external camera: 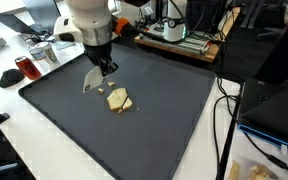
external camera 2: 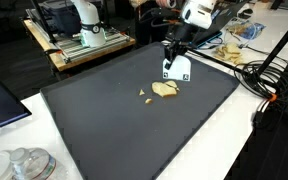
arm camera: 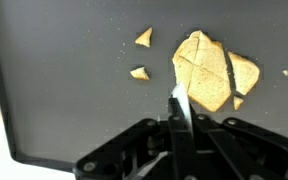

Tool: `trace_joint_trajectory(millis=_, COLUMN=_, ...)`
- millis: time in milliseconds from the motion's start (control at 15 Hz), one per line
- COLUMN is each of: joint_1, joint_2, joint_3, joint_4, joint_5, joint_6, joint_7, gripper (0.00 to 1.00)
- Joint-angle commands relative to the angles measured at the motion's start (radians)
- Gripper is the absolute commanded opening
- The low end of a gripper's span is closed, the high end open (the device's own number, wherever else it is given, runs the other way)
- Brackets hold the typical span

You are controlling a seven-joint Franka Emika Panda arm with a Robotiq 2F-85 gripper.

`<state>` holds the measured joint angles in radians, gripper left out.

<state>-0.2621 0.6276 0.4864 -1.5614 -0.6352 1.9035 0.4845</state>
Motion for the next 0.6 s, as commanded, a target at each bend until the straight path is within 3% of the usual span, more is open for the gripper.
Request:
trace_joint_trajectory(millis=0, joint_1=0.249, joint_2=0.005, joint_3=-0.273, joint_4=0.084, joint_5=0.046, joint_6=-0.012, joint_7=0.065, gripper=0.01)
trace_joint_trajectory(millis=133, joint_1=0.356, joint_2=0.019, joint_3=-0.389, joint_4=0.11, joint_5=0.038, joint_6=-0.027, joint_7=0.114, gripper=0.01)
trace_joint_trajectory(millis=267, joint_1=0.426, joint_2=0.031, joint_3=-0.458, joint_4=0.125, joint_5=0.037, joint_6=-0.056, joint_7=0.153, gripper=0.01)
trace_joint_trajectory(millis=533, joint_1=0.477, joint_2=0.036, joint_3=-0.497, joint_4=0.128, joint_5=0.083, joint_6=-0.107, joint_7=0.156, gripper=0.01)
